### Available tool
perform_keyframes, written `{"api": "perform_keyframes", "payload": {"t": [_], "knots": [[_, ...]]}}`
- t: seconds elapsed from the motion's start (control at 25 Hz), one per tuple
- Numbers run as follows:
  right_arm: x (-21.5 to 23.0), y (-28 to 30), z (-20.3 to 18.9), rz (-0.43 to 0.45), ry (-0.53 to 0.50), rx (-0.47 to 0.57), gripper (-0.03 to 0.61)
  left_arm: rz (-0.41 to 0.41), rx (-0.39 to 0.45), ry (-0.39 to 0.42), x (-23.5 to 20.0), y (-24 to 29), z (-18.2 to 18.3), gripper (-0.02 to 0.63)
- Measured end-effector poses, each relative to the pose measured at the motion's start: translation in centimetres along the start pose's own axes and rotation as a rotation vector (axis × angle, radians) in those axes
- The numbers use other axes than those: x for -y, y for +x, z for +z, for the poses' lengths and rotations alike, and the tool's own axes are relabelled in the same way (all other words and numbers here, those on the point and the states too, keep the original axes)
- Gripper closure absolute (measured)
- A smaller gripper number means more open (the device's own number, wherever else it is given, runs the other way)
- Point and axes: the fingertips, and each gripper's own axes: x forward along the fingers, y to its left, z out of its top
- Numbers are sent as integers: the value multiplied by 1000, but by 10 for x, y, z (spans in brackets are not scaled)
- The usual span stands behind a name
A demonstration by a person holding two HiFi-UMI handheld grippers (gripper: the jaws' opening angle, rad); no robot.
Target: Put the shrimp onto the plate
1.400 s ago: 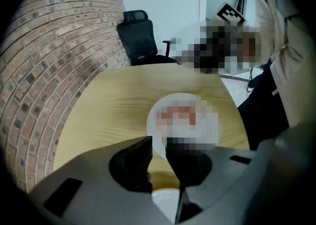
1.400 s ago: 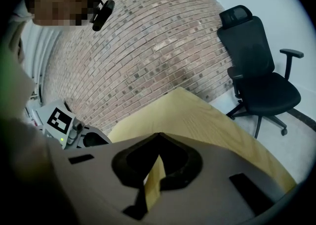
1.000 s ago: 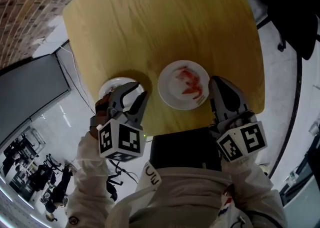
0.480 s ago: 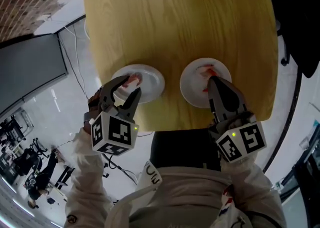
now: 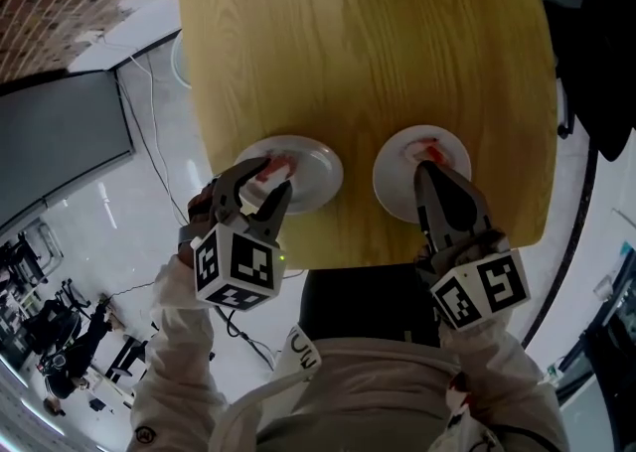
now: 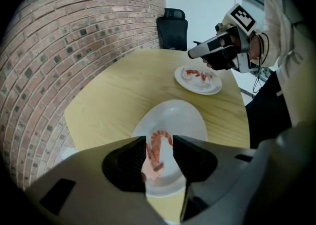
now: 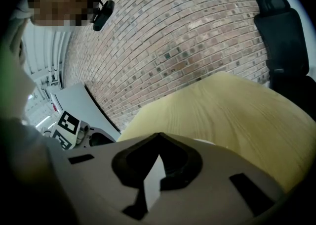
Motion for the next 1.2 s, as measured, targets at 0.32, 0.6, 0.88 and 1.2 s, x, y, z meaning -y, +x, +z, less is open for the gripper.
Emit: {"api": "perform_keyframes", "payload": {"t": [0.32,0.6,0.88,1.2], "knots": [[-4,6,-4,-9,20,-11,554,-62,34,-116,-3,6,5,448],[-4,9,-2,-12,18,-4,554,-87,17,-147,1,12,3,449],[3,10,-2,-18,24,-7,555,-80,-24,-150,-2,18,-3,449],[6,10,-3,-12,28,-6,554,-91,-32,-157,4,22,-2,449]]}}
